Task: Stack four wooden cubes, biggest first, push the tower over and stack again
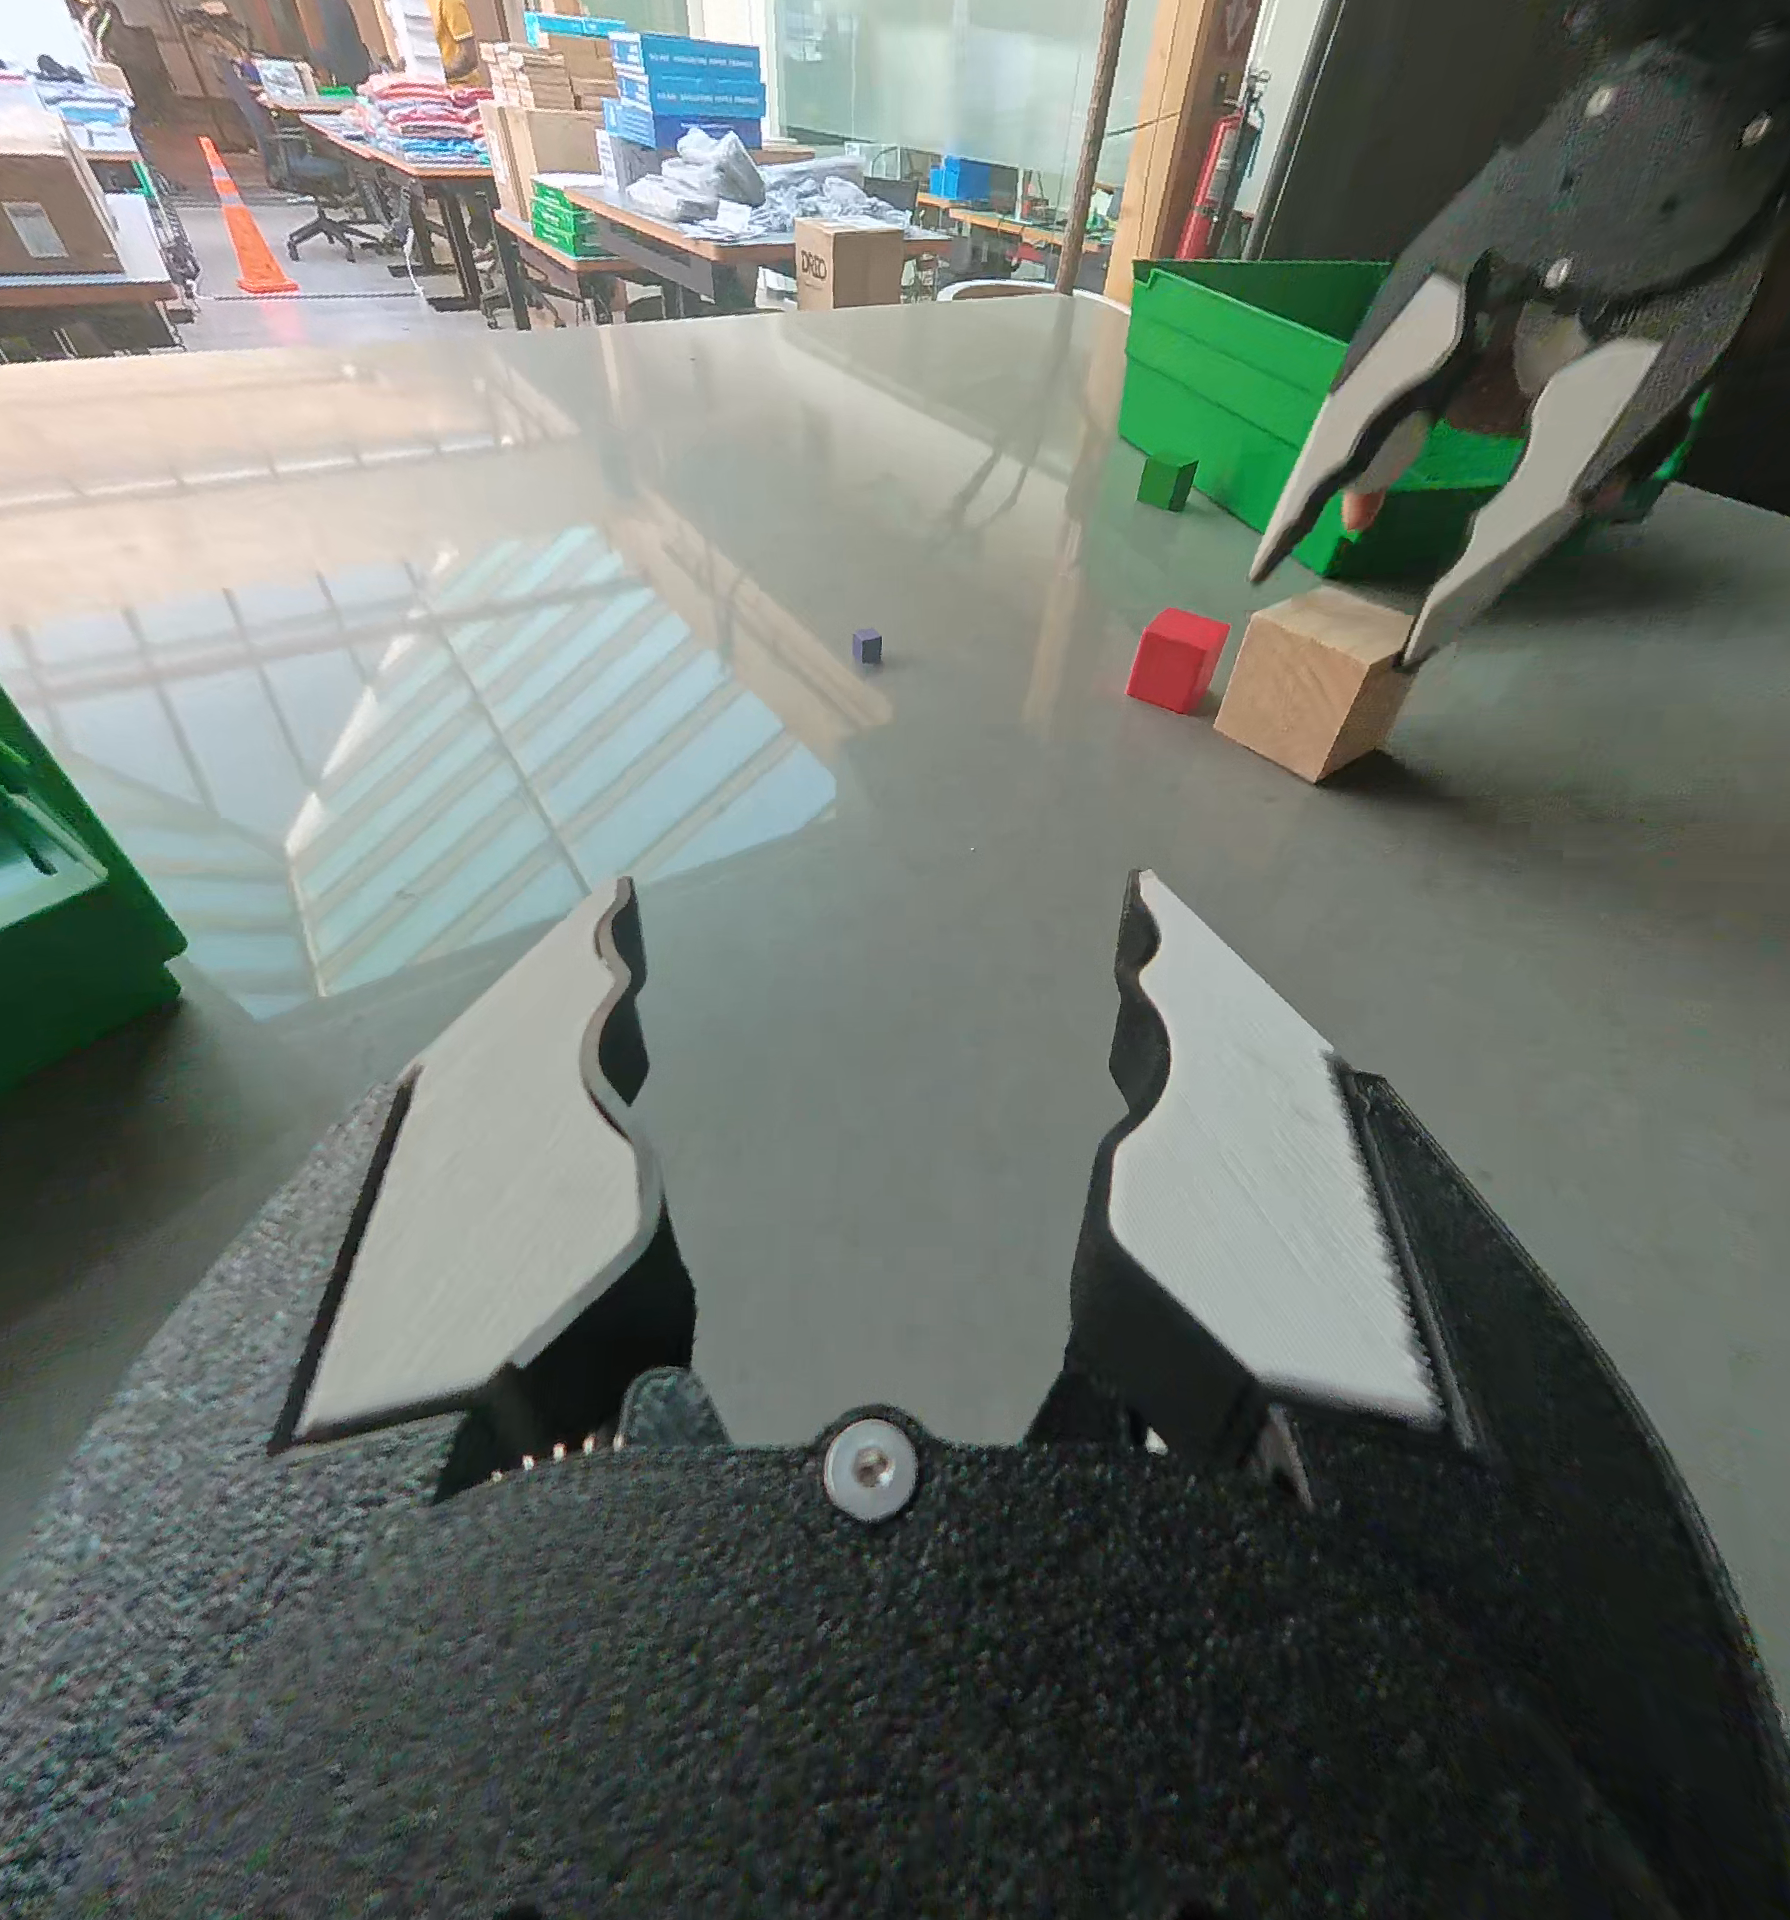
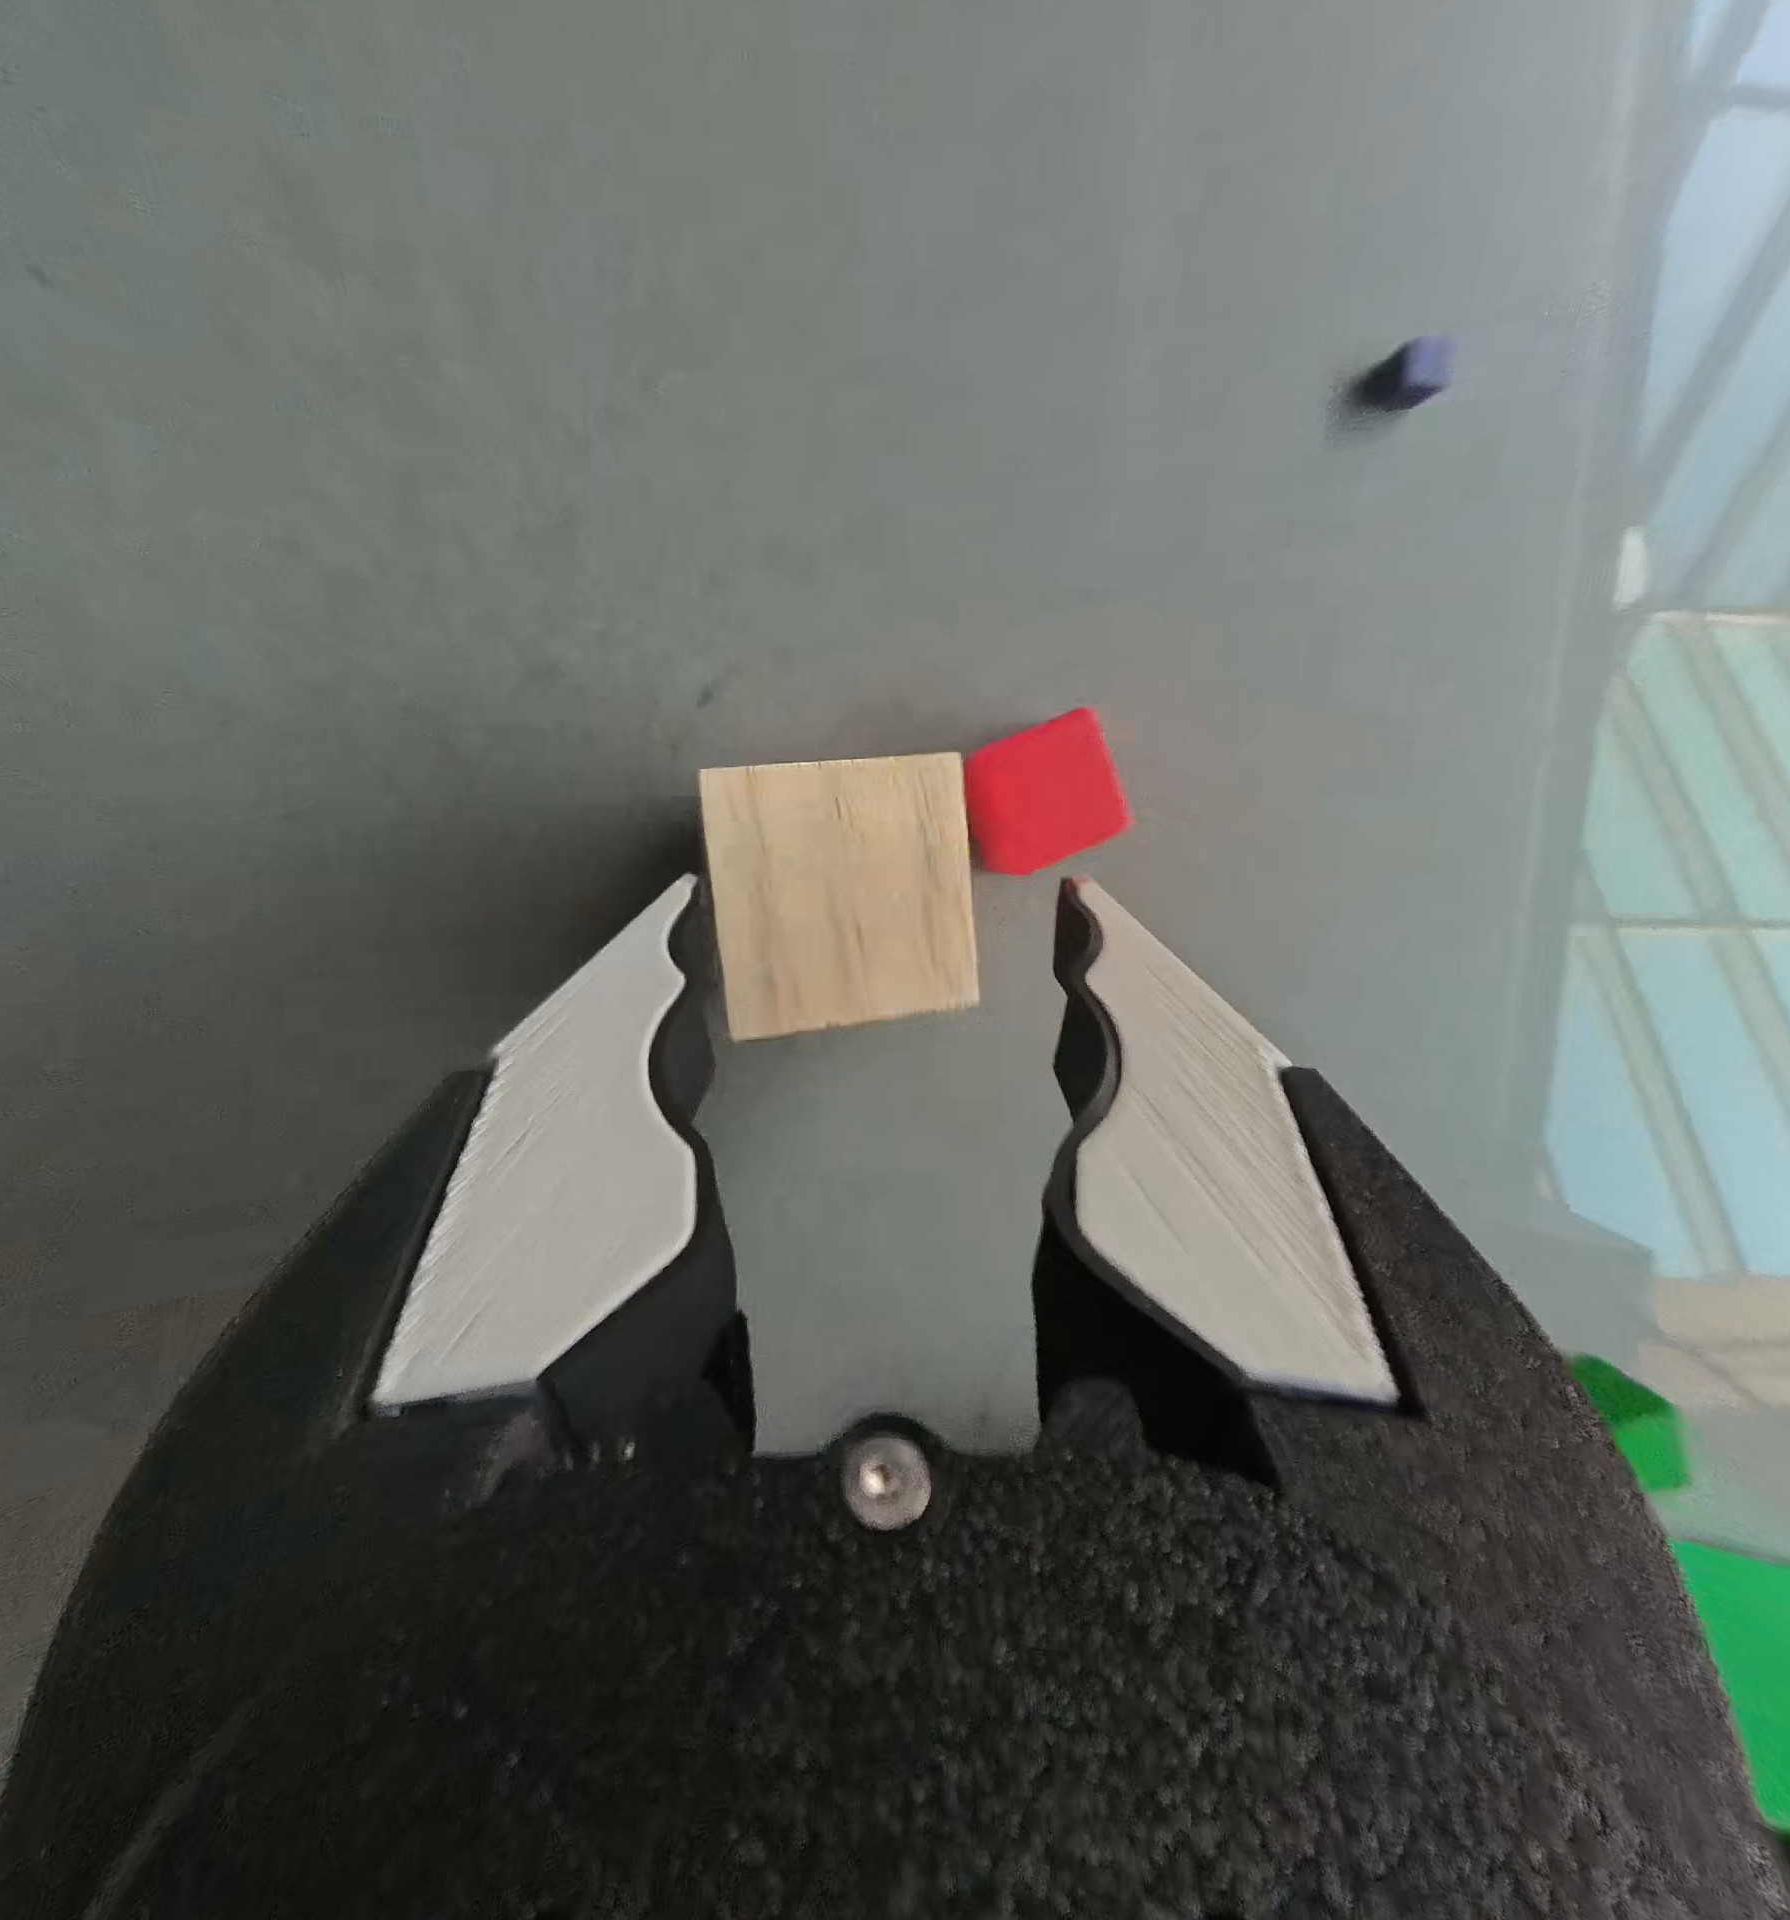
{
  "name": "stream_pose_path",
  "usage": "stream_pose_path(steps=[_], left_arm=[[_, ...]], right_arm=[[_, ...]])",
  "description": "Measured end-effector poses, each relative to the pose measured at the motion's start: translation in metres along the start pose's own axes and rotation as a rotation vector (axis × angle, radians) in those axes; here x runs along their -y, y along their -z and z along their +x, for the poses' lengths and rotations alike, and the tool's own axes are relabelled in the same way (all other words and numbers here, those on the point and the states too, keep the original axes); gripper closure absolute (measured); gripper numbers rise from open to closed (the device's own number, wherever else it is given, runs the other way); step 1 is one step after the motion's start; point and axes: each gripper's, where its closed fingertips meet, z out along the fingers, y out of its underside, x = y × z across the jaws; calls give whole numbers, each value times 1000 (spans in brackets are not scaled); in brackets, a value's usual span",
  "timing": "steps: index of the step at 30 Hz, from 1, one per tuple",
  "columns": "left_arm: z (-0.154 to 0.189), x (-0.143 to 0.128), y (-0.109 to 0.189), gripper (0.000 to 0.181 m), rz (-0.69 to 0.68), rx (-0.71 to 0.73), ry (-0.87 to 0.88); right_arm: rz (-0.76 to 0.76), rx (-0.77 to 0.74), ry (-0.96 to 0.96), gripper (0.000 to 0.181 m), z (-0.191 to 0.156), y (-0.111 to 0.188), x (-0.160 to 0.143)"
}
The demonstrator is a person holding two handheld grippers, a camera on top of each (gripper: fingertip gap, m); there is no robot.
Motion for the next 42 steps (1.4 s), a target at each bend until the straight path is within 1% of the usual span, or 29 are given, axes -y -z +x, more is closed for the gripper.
stream_pose_path(steps=[2, 4, 6, 9, 10, 12, 14, 15, 16, 17, 18, 19, 20, 23, 24, 27, 30, 32, 33, 34, 36, 38, 40, 42], left_arm=[[0, 1, -1, 90, 2, 2, -2], [-1, 2, -2, 90, 6, 5, -2], [-2, 3, -3, 91, 8, 8, 0], [-4, 3, -3, 91, 7, 19, -2], [-5, 2, -3, 91, 6, 24, -4], [-8, 1, 0, 91, 5, 37, -2], [-11, -1, 2, 92, 4, 50, 7], [-13, -2, 3, 92, 3, 55, 12], [-14, -3, 3, 93, 1, 59, 17], [-15, -4, 3, 93, 0, 60, 22], [-15, -3, 3, 93, 2, 59, 23], [-15, -2, 3, 93, 5, 61, 21], [-15, -2, 2, 93, 6, 61, 19], [-13, 1, 1, 94, 9, 53, 13], [-12, 1, 1, 94, 9, 51, 9], [-9, 1, -1, 94, 7, 39, 9], [-5, 1, -1, 94, 5, 29, -2], [-4, 1, 0, 94, 5, 29, -8], [-5, 1, 1, 94, 5, 30, -8], [-5, 1, 2, 94, 5, 32, -6], [-7, 0, 4, 94, 4, 36, -1], [-8, -1, 4, 94, 4, 38, 1], [-8, -2, 4, 94, 3, 36, 5], [-7, -1, 2, 94, 4, 32, 3]], right_arm=[[14, -22, 16, 122, 15, 12, 5], [27, -14, 24, 128, 28, 17, 12], [7, 22, 25, 131, 34, 15, 14], [-91, 78, 49, 130, 34, 3, 3], [-123, 112, 55, 131, 29, 0, -2], [-123, 199, 33, 124, 13, 0, -5], [-108, 218, 45, 110, 3, 2, -5], [-122, 193, 63, 103, 2, 0, -8], [-144, 171, 79, 102, -1, -4, -12], [-172, 147, 93, 104, -3, -10, -17], [-207, 99, 102, 115, -3, -16, -23], [-233, 43, 99, 120, 0, -21, -27], [-234, 21, 70, 121, -2, -21, -26], [-215, -5, -73, 121, -14, -18, -16], [-211, -13, -83, 121, -18, -20, -15], [-221, -50, -57, 121, -21, -25, -16], [-216, -48, -59, 121, -22, -25, -15], [-199, -17, -51, 110, -25, -19, -11], [-175, -2, -41, 109, -24, -12, -5], [-146, 6, -23, 110, -21, -3, 2], [-67, 11, 50, 119, -11, 14, 19], [-40, -30, 106, 130, 11, 21, 27], [-79, -53, 198, 134, 30, 15, 24], [-101, -9, 233, 135, 37, 1, 21]])
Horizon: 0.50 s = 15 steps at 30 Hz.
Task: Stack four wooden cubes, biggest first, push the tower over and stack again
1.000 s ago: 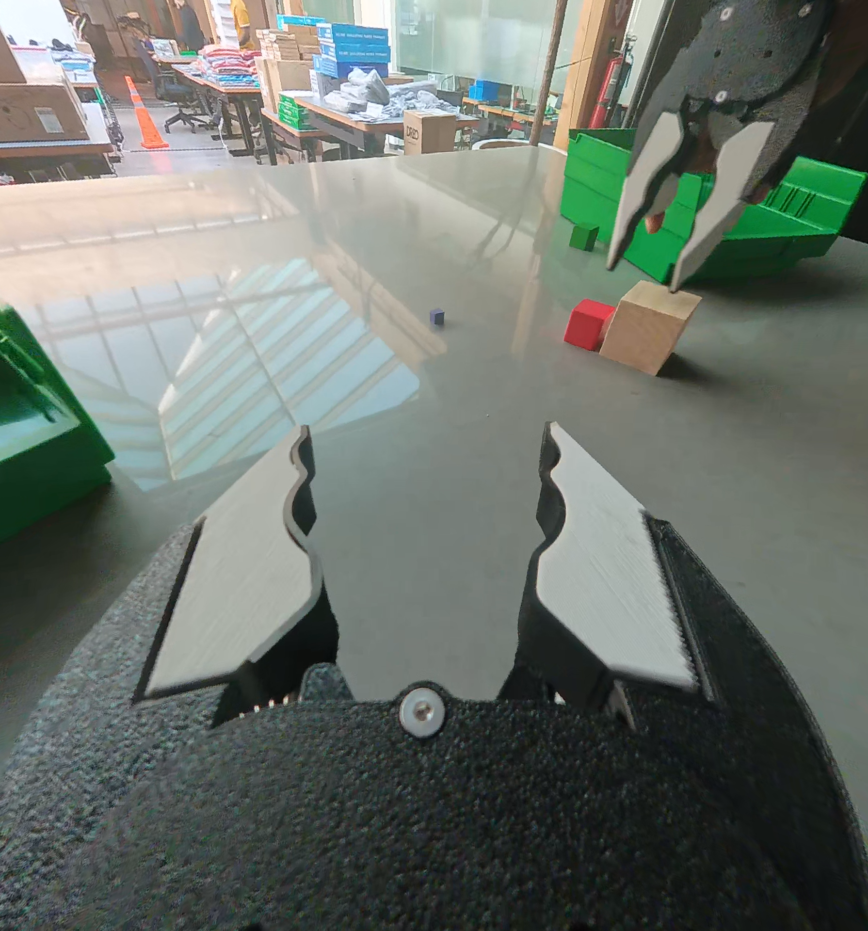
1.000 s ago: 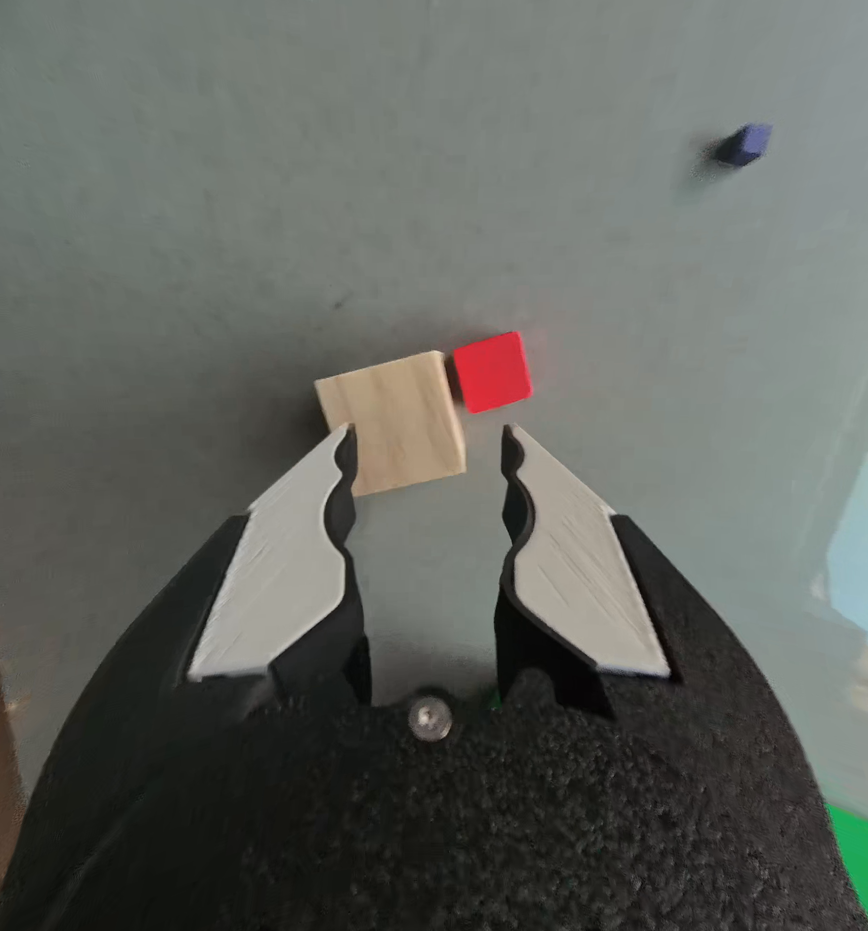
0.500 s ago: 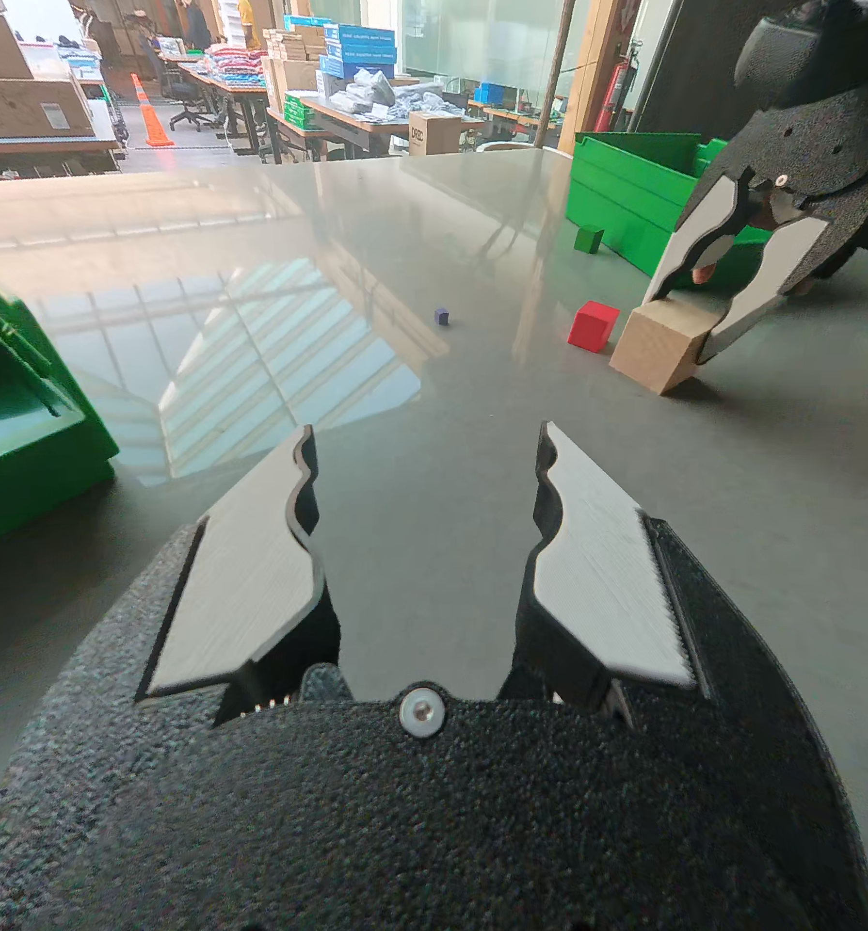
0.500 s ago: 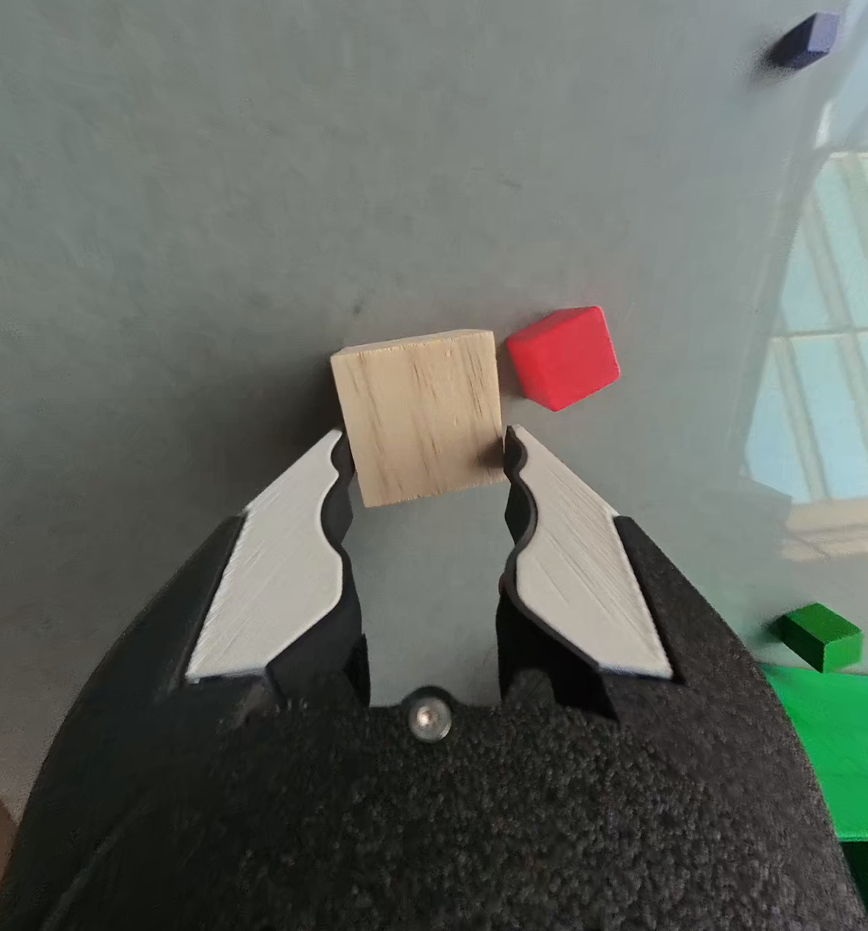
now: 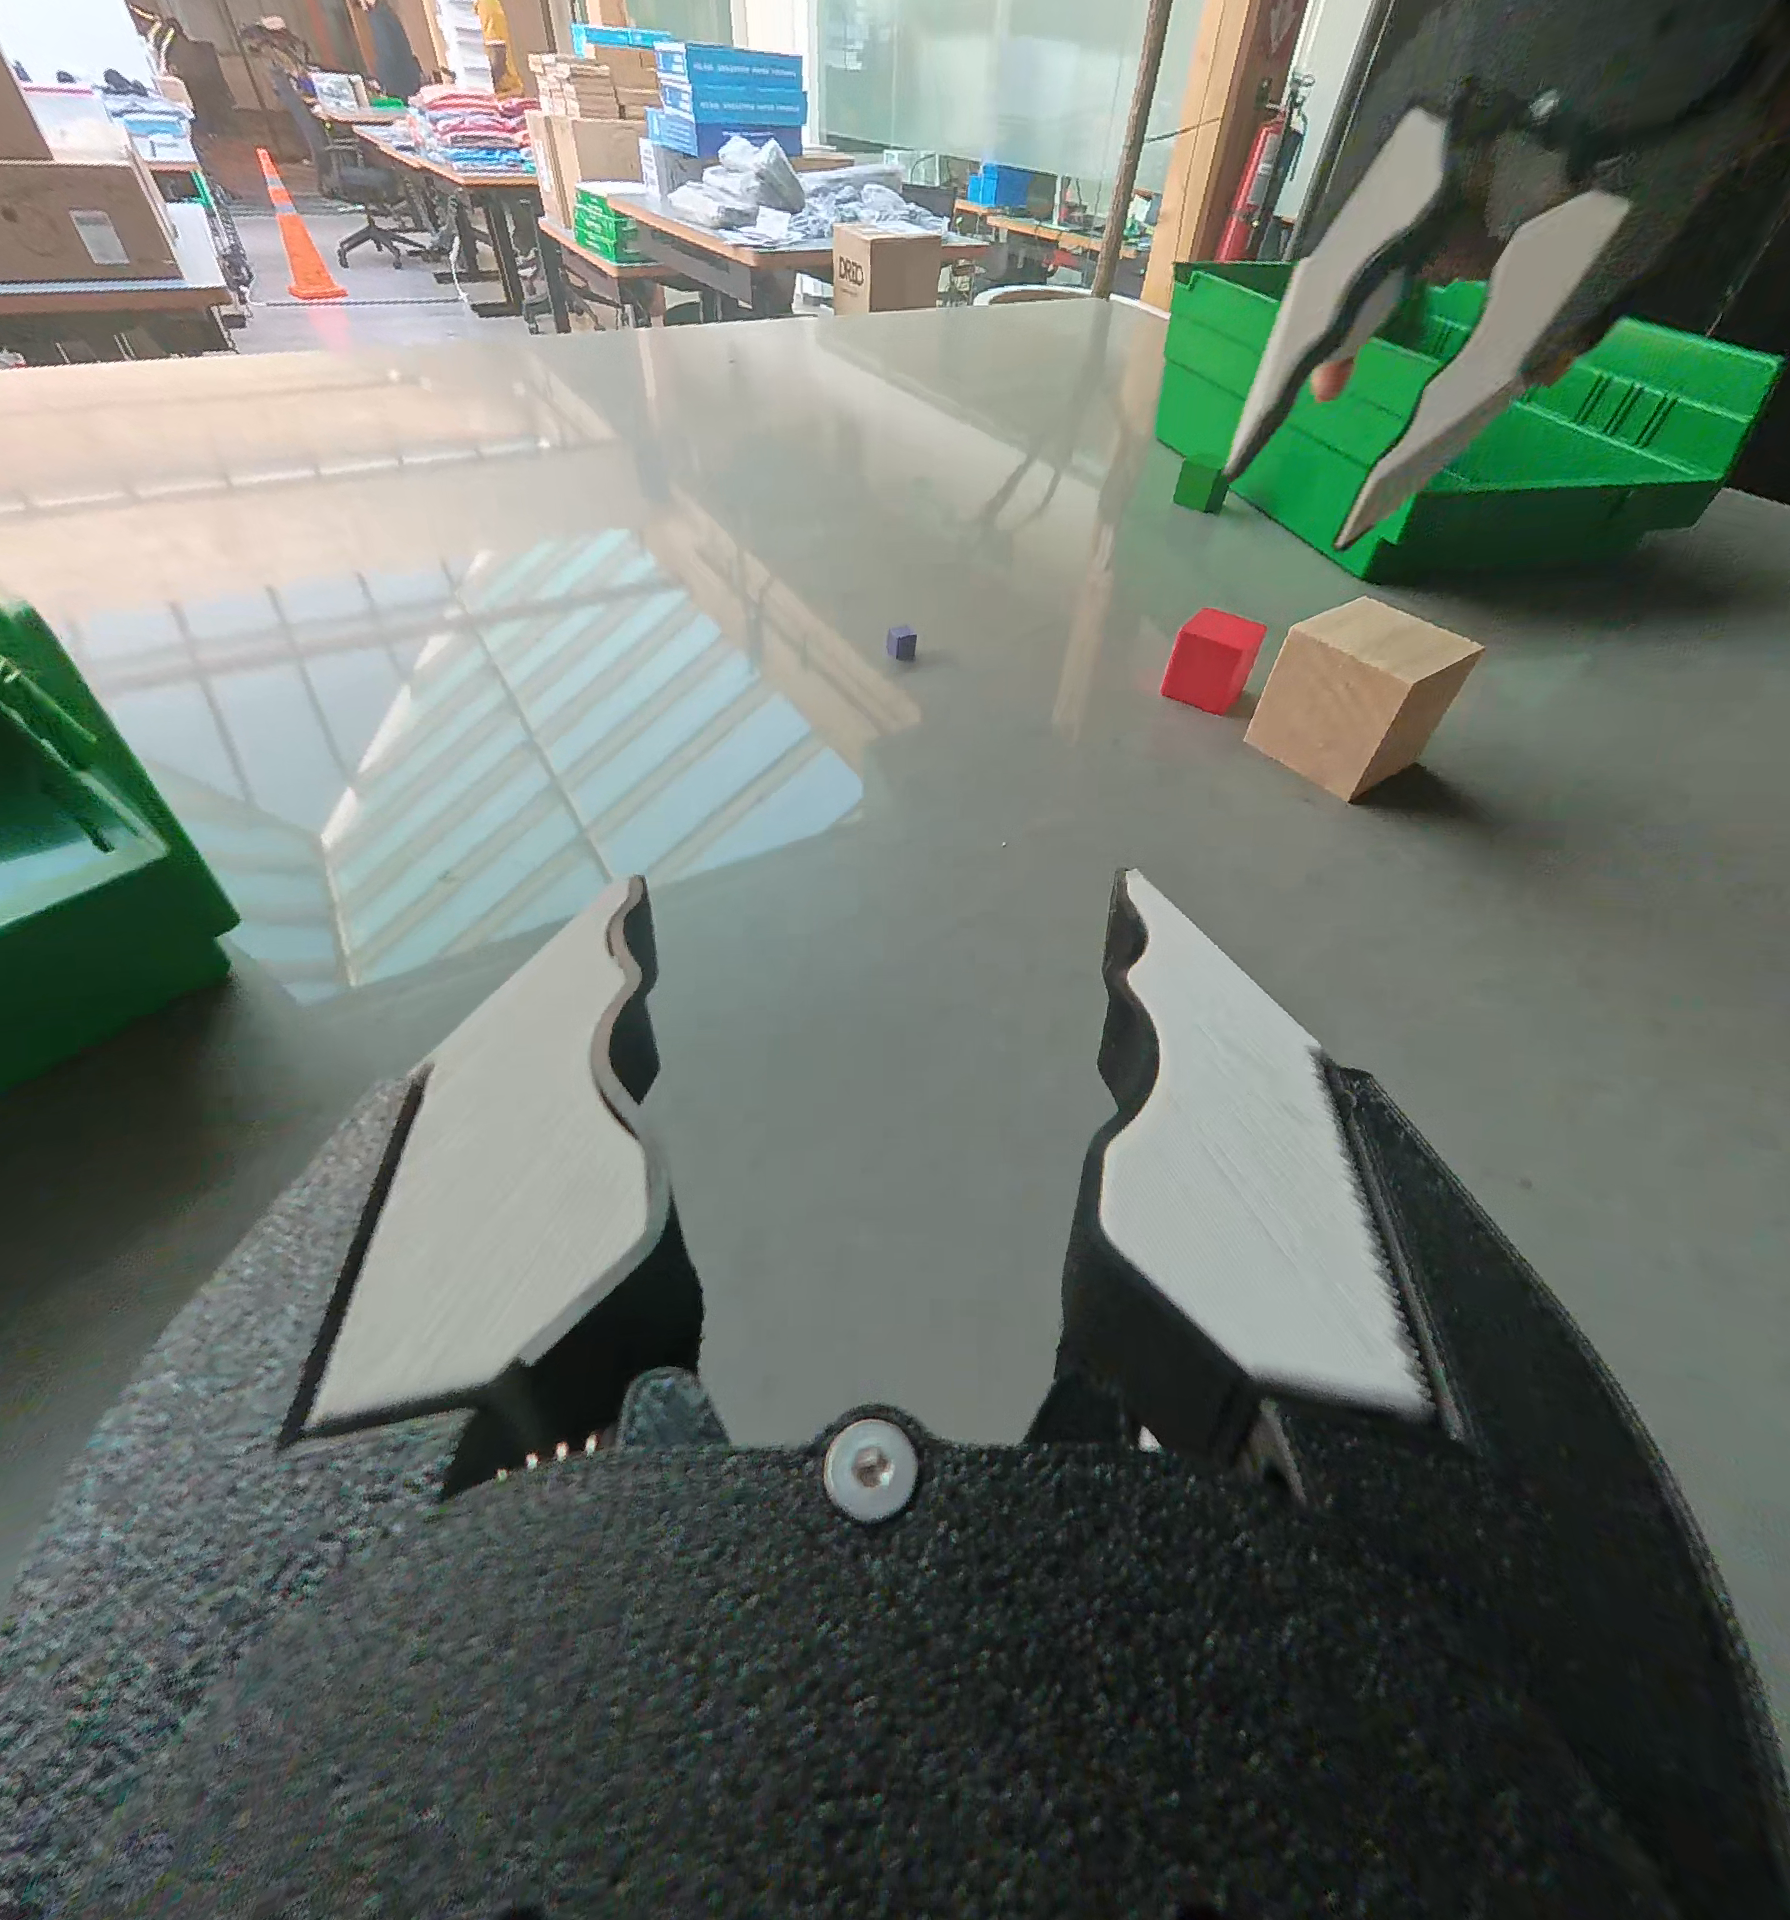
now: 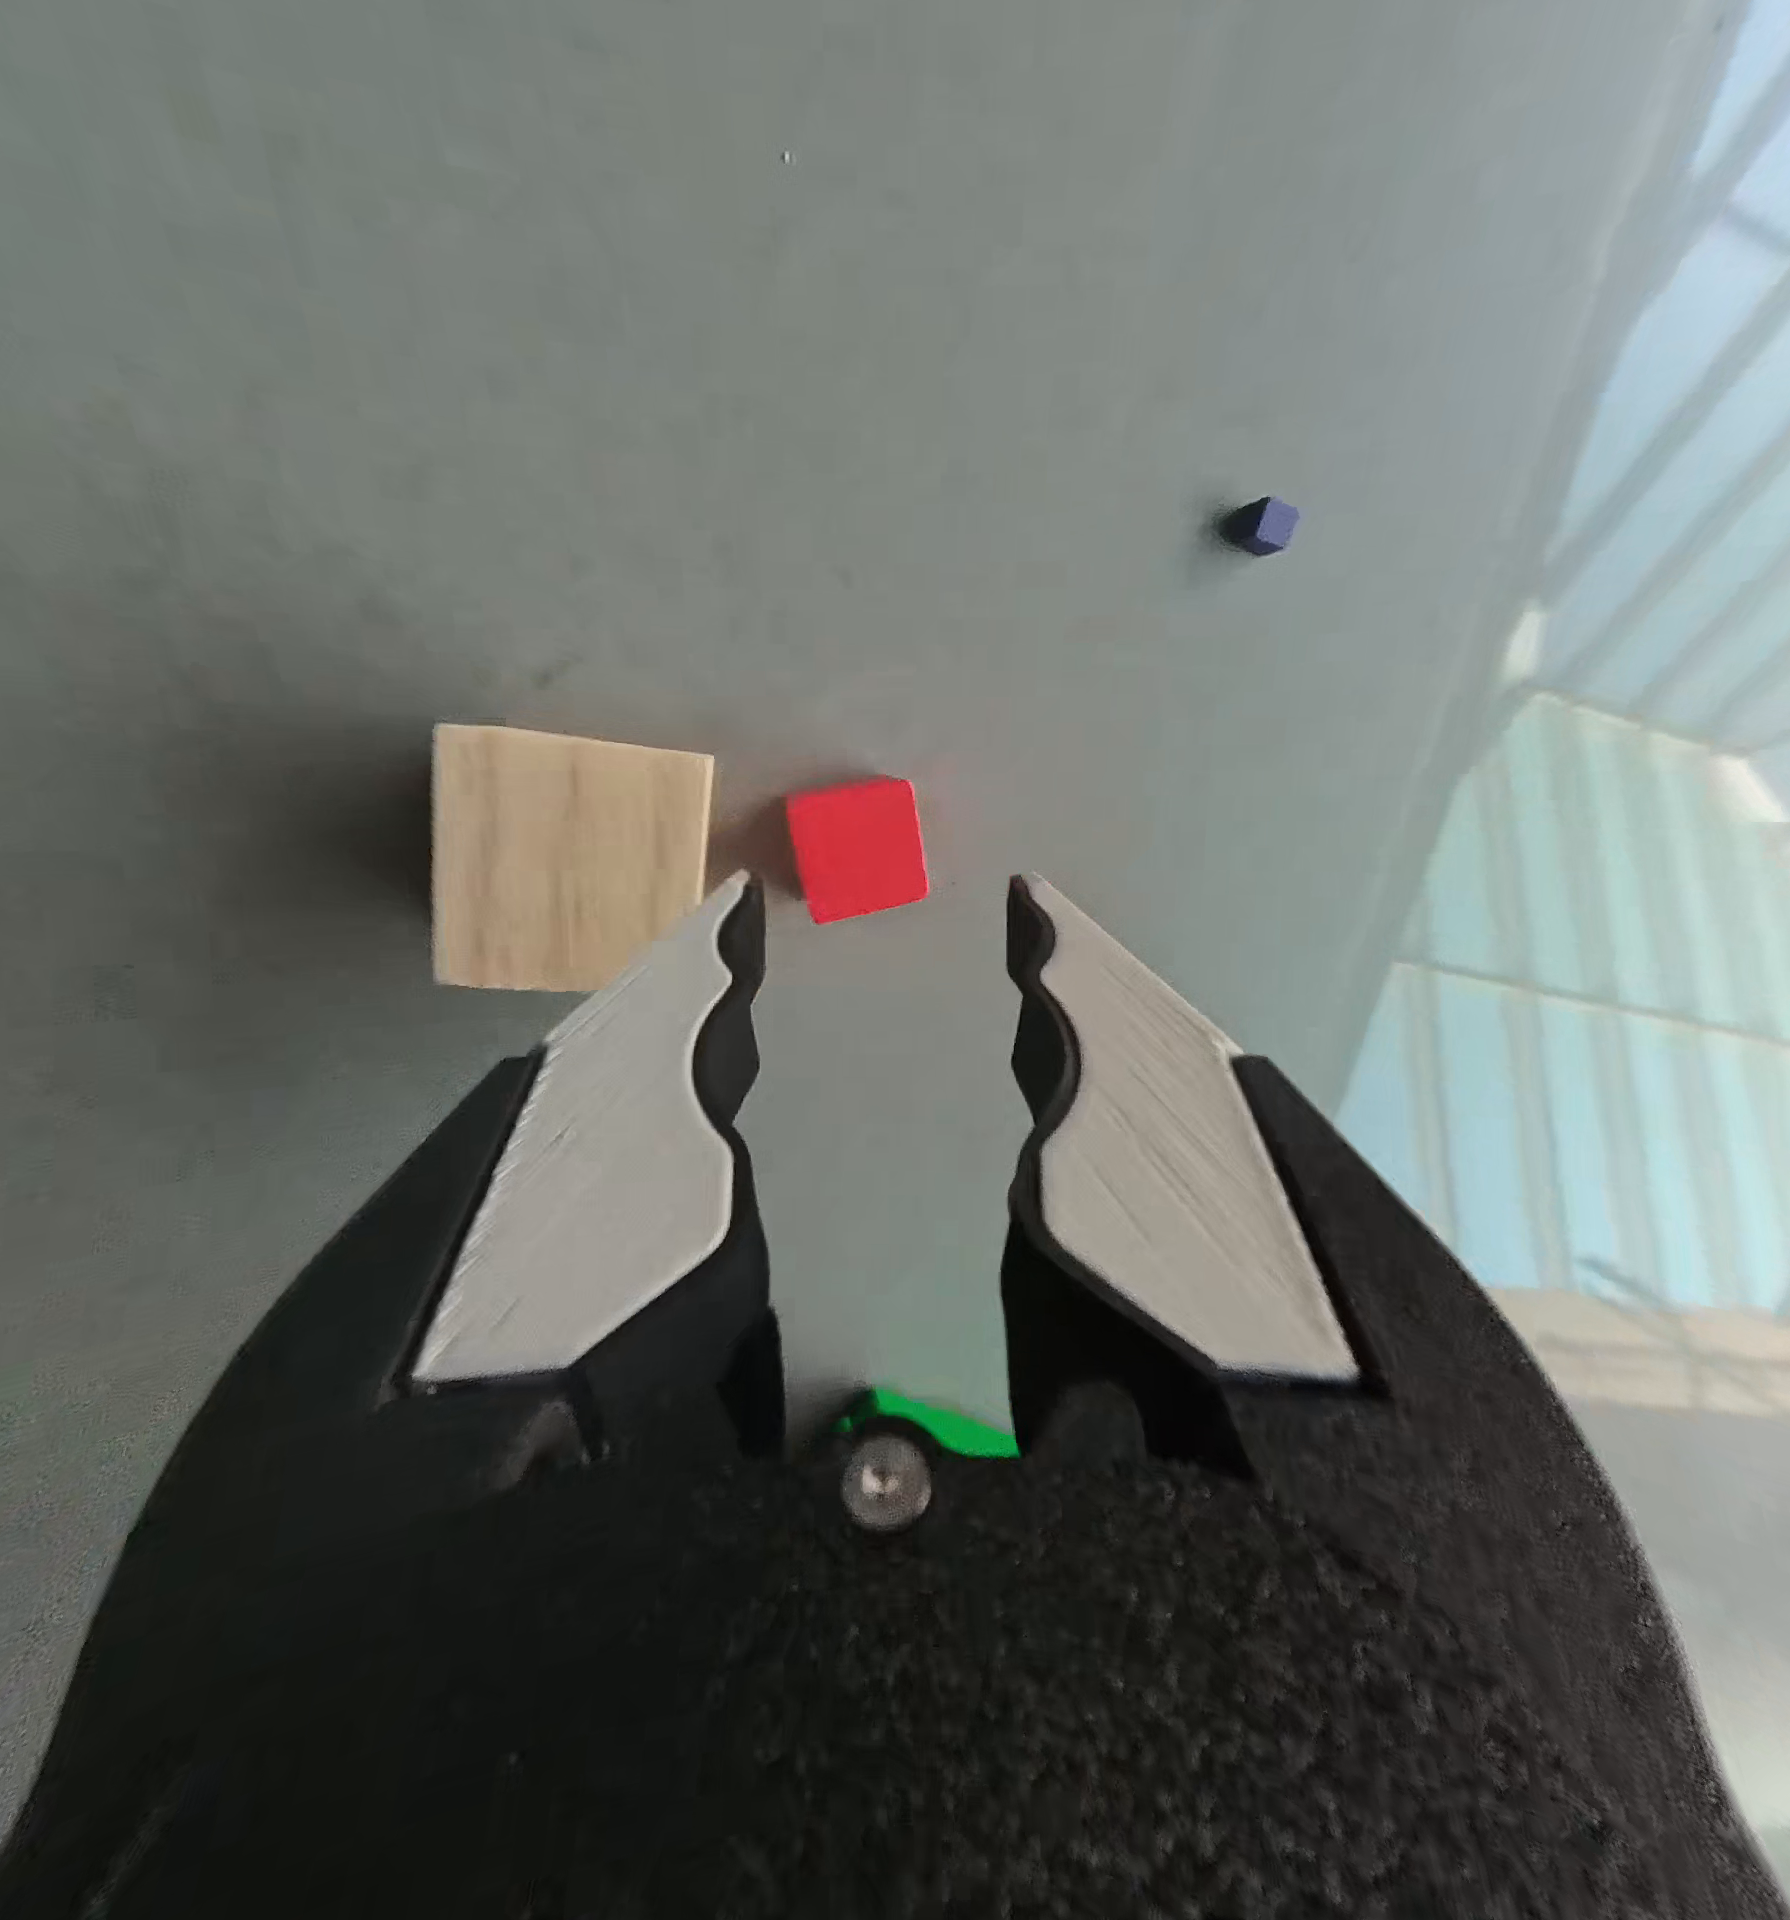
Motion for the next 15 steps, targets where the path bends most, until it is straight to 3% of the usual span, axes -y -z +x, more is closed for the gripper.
stream_pose_path(steps=[8, 10, 15], left_arm=[[-8, -3, 4, 96, 1, 19, 17], [-9, -1, 5, 97, 7, 19, 19], [-8, 0, 0, 97, -1, 5, 7]], right_arm=[[-42, 125, 28, 136, -6, -42, -11], [-54, 126, 32, 150, -9, -49, -16], [-42, 86, -42, 150, 3, -23, -12]])
